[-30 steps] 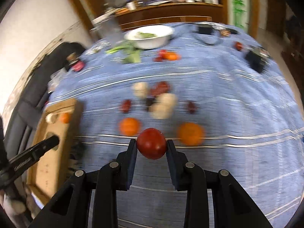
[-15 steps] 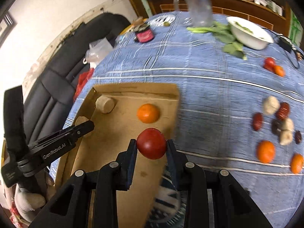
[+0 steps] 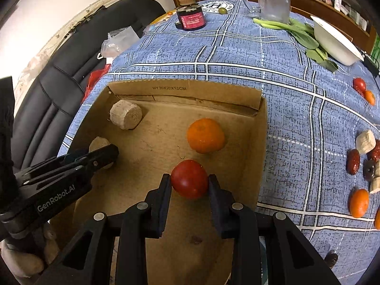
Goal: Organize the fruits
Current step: 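Carry both items into the cardboard box and open both tools, then move both tools back over the remaining fruit on the cloth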
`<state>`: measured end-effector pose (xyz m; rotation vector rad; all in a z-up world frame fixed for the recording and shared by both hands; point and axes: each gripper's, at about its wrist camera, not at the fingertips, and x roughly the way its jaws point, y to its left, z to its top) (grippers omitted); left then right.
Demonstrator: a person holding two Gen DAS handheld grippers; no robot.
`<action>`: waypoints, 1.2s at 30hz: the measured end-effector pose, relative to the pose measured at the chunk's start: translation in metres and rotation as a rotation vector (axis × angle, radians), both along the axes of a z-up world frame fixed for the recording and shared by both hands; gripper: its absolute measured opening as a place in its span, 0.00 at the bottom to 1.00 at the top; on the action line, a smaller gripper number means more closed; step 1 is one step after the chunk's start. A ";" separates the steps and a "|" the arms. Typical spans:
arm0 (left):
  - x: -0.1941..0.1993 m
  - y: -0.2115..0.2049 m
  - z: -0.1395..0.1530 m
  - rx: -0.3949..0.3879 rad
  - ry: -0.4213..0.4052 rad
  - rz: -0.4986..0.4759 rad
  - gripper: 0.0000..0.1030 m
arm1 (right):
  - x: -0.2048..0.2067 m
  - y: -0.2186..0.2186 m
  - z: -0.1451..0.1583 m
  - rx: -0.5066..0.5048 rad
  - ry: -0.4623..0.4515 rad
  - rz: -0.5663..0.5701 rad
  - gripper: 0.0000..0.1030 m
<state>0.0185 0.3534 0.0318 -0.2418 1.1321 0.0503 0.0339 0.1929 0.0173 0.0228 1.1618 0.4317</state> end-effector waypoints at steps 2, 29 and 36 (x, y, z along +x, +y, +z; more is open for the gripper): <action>0.000 -0.001 0.001 0.000 0.001 0.002 0.41 | 0.000 0.003 0.000 -0.012 -0.005 0.006 0.33; -0.045 -0.059 0.087 -0.137 -0.098 0.069 0.55 | -0.069 -0.151 0.079 0.068 -0.183 -0.193 0.57; -0.055 -0.108 0.108 -0.140 -0.134 0.065 0.60 | -0.085 -0.233 0.092 0.073 -0.226 -0.316 0.63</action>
